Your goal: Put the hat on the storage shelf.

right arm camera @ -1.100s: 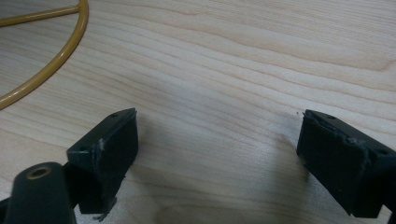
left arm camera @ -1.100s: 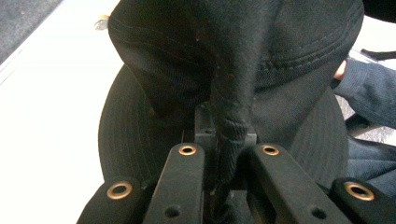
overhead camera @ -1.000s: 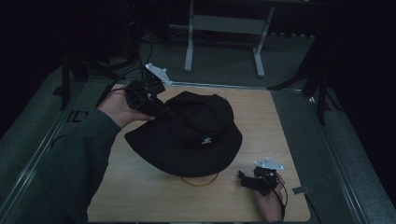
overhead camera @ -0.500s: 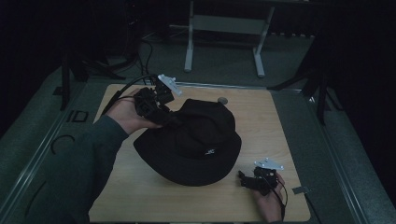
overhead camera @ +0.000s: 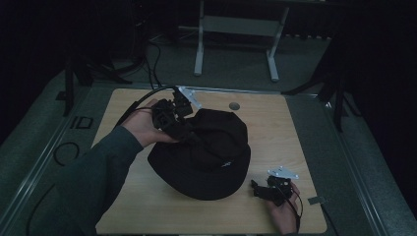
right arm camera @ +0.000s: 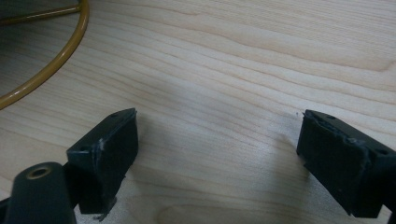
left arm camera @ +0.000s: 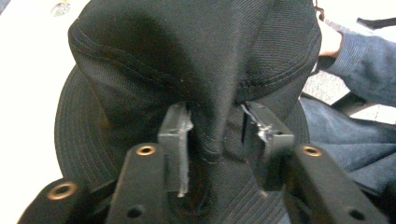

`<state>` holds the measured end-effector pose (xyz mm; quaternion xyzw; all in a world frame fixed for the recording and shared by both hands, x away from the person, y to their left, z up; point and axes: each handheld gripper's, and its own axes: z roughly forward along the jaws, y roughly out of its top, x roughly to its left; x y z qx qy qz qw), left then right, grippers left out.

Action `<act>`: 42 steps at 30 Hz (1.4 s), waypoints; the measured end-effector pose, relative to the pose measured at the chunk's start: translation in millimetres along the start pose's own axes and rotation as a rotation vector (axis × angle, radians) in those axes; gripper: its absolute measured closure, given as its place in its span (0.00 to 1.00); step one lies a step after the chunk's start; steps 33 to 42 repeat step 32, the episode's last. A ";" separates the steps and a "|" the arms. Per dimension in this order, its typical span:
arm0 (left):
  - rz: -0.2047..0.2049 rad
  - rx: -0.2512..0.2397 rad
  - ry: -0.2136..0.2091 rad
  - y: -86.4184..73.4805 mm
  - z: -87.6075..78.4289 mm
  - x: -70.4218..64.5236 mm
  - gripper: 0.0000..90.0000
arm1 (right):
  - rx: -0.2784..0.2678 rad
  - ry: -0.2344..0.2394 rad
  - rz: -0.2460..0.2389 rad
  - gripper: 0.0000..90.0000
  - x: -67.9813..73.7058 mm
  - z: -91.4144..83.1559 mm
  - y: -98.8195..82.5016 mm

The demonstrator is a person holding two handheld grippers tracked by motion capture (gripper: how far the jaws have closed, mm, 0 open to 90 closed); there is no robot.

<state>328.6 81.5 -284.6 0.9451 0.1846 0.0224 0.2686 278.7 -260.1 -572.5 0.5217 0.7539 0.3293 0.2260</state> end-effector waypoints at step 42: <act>-0.135 -0.099 0.070 -27.9 -31.1 20.1 0.34 | 0.000 0.000 0.000 0.14 0.0 0.0 0.0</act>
